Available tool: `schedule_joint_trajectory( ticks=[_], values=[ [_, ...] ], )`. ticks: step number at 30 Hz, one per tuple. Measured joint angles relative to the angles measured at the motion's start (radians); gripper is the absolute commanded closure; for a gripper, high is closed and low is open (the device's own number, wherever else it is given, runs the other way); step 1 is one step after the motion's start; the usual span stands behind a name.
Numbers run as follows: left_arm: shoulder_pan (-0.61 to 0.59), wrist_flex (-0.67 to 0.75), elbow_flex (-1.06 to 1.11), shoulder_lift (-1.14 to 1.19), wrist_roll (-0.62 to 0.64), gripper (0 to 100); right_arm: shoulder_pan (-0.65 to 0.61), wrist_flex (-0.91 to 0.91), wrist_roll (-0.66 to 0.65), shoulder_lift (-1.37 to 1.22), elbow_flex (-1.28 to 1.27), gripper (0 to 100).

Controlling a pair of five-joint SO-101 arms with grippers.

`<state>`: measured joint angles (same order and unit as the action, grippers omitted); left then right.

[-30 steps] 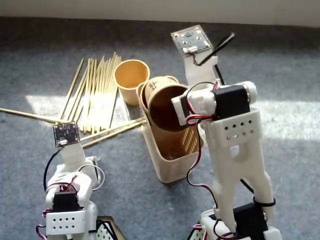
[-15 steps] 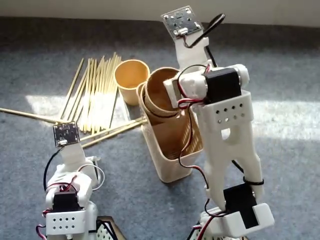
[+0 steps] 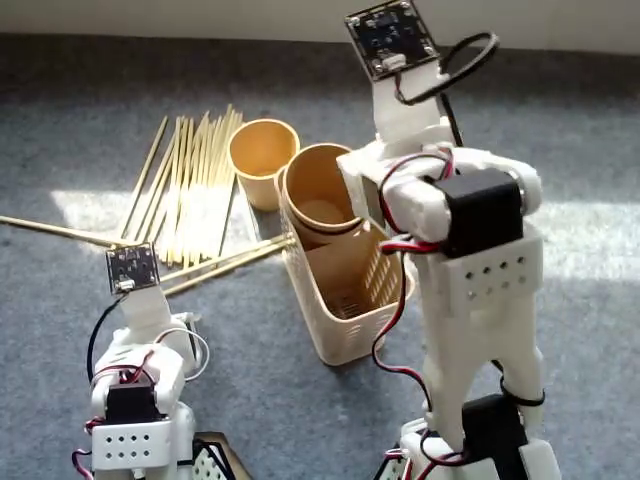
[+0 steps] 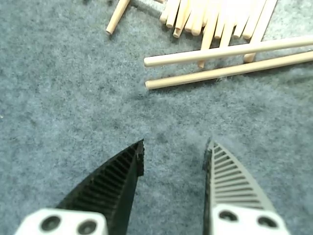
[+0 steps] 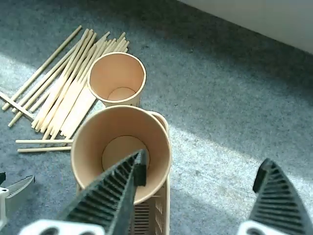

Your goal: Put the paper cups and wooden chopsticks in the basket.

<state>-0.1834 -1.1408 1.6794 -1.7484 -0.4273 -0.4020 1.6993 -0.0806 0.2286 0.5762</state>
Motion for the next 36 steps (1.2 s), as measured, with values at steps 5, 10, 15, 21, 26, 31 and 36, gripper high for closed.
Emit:
schedule_joint_trajectory(
  ticks=[5, 10, 15, 21, 26, 31, 36],
  values=[
    [0.000, 0.000, 0.000, 0.000, 0.000, 78, 0.034, -0.009, 0.017, 0.025, -0.123, 65.9],
    [-0.026, 0.000, -0.005, 0.000, 0.000, 77, 0.299, -0.089, 0.017, 0.025, -0.230, 65.9],
    [-0.144, -0.005, -0.129, 0.000, 0.000, 74, 0.517, -0.207, 0.017, 0.025, -0.397, 65.9],
    [-0.147, -0.193, -0.559, 0.063, 0.000, 74, 0.525, -0.502, 0.017, 0.172, -0.822, 65.9],
    [-0.149, -0.310, -1.026, 0.431, 0.000, 74, 0.526, -0.804, 0.017, 0.451, -1.313, 65.9],
    [-0.138, -0.371, -1.525, 1.010, 0.002, 71, 0.531, -0.970, 0.017, 0.781, -1.740, 65.9],
    [-0.075, -0.356, -2.004, 1.602, 0.040, 66, 0.528, -0.993, 0.017, 1.051, -1.956, 65.9]
  ],
)
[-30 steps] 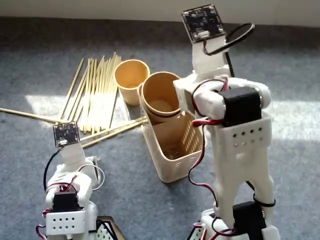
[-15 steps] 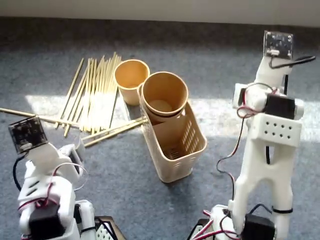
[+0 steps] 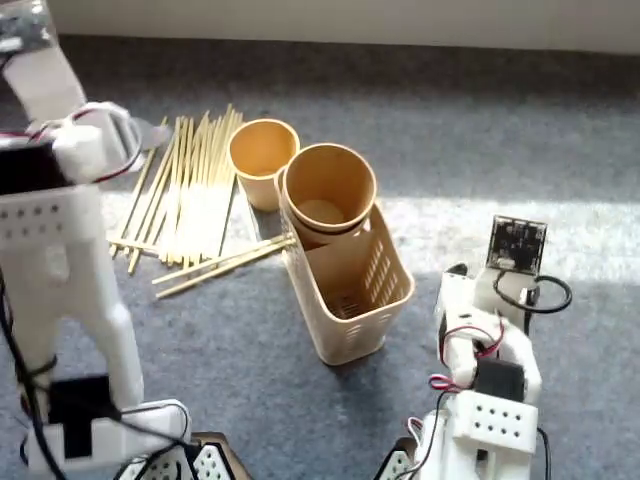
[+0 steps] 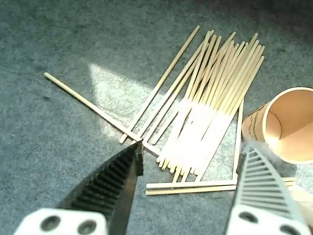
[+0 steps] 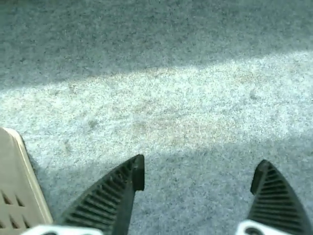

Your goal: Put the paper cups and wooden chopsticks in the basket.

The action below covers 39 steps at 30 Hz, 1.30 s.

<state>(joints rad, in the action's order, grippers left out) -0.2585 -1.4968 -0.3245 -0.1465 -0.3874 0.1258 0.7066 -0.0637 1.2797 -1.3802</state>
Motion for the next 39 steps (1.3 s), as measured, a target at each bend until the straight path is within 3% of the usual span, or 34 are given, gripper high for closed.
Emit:
schedule_joint_trajectory(
  ticks=[7, 14, 18, 28, 39],
  values=[
    [0.094, -0.084, -0.661, 0.629, 0.020, 66, 0.012, -0.002, 0.000, 0.126, -0.118, 65.9],
    [0.144, -0.219, -1.162, 0.954, 0.041, 66, 0.015, -0.008, 0.000, 0.132, -0.137, 65.9],
    [0.201, -0.259, -1.198, 1.016, 0.100, 70, 0.015, -0.041, 0.000, 0.135, -0.173, 65.9],
    [0.207, -0.261, -0.961, 1.016, 0.123, 71, 0.015, -0.061, 0.000, 0.135, -0.181, 65.9],
    [0.209, -0.261, -0.898, 1.016, 0.126, 98, 0.015, -0.063, 0.000, 0.135, -0.181, 65.9]
  ],
)
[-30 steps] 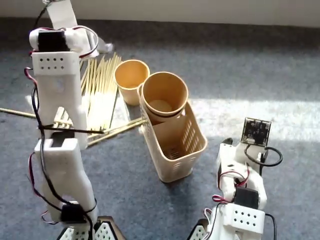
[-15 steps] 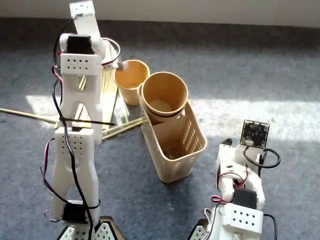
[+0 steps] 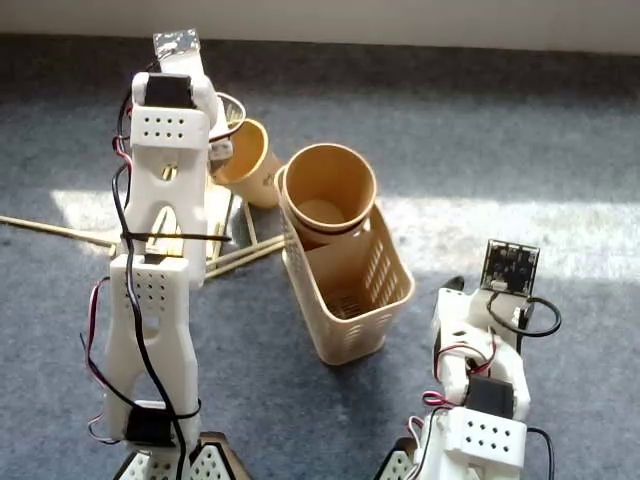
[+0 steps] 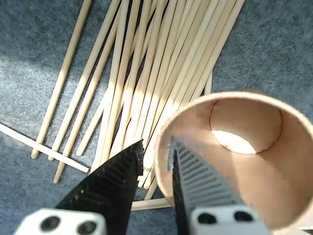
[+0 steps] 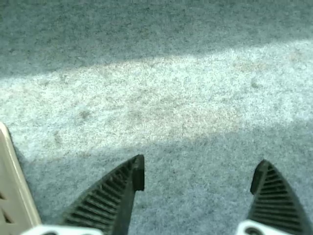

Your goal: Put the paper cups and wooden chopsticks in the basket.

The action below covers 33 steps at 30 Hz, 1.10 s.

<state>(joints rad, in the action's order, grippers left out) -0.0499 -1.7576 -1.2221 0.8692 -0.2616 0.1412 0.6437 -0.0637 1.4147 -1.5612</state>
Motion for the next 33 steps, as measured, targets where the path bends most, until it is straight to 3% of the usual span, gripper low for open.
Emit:
schedule_joint_trajectory(
  ticks=[11, 17, 23, 33],
  values=[
    [0.052, 0.040, -0.006, 0.153, -0.003, 99, 0.000, -0.002, 0.000, 0.000, 0.000, 65.9],
    [0.052, 0.061, -0.015, 0.181, -0.003, 87, 0.000, -0.002, 0.000, 0.000, 0.000, 65.9],
    [0.058, 0.058, -0.157, 0.198, -0.002, 77, 0.000, -0.002, 0.000, 0.000, 0.000, 65.9],
    [0.095, 0.046, -0.255, 0.198, 0.008, 76, 0.000, -0.002, 0.000, 0.000, 0.000, 65.9]
  ],
)
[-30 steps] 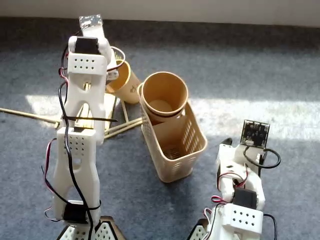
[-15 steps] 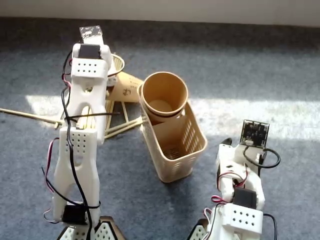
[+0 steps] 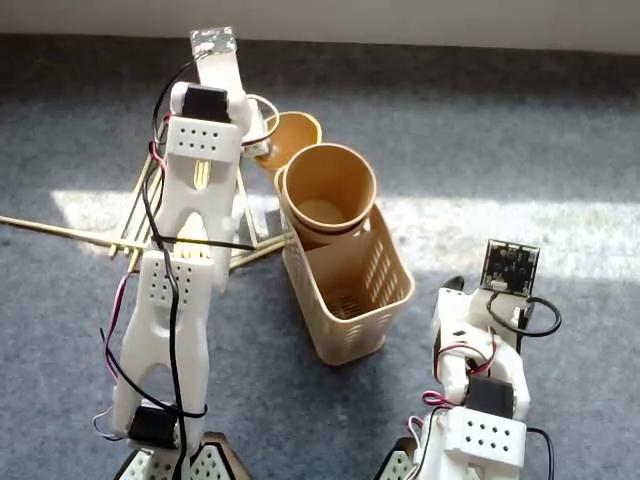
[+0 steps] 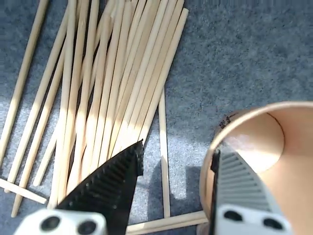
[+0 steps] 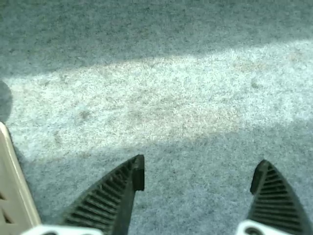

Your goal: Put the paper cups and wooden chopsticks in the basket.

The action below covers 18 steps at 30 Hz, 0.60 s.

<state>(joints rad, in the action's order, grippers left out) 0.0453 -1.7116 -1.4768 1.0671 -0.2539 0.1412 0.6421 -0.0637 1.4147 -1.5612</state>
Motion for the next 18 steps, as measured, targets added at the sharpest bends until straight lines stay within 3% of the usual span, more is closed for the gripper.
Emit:
schedule_joint_trajectory(
  ticks=[4, 11, 18],
  values=[
    [0.000, 0.000, 0.000, 0.000, 0.000, 79, 0.000, 0.000, 0.000, 0.000, 0.000, 65.9],
    [0.031, 0.037, -0.002, 0.106, 0.000, 100, 0.000, 0.000, 0.000, 0.000, 0.000, 65.9],
    [0.064, 0.058, -0.060, 0.118, 0.002, 100, 0.000, 0.000, 0.000, 0.000, 0.000, 65.9]
  ],
)
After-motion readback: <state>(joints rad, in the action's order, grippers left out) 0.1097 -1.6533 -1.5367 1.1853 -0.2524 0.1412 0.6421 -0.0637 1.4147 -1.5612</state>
